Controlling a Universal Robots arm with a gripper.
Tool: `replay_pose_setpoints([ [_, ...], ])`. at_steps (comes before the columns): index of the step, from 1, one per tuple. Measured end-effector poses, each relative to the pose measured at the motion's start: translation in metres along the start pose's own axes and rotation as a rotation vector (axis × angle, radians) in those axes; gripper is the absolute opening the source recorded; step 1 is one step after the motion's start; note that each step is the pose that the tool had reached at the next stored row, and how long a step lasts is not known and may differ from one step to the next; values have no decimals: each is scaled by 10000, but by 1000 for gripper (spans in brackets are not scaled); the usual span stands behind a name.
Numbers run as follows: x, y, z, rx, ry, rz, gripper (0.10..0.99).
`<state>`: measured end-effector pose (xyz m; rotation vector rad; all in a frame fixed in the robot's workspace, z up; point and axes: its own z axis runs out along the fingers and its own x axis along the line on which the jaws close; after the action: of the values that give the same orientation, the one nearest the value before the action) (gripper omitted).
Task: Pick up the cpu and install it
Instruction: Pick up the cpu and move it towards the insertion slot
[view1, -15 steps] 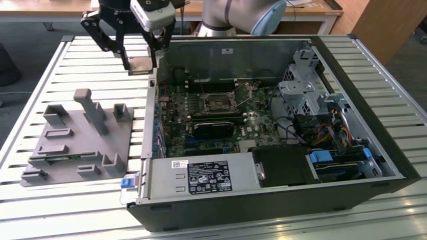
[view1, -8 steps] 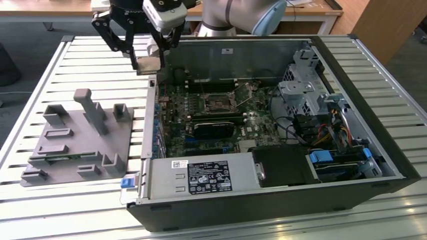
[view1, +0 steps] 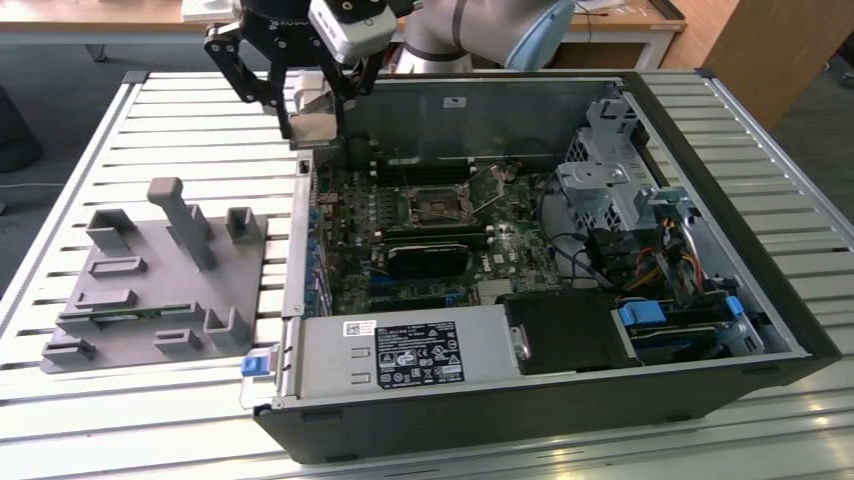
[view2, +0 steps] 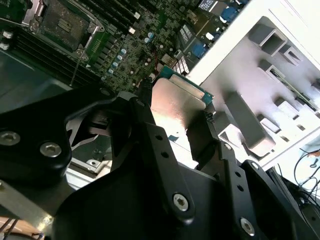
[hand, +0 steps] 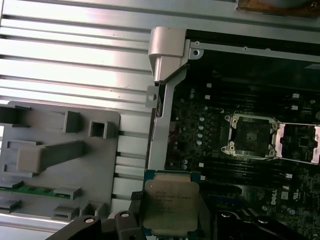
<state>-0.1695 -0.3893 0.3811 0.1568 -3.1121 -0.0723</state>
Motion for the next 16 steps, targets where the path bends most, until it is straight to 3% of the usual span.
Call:
replay_pose_setpoints([
  [16, -214, -21, 3, 5, -53, -2, 529],
])
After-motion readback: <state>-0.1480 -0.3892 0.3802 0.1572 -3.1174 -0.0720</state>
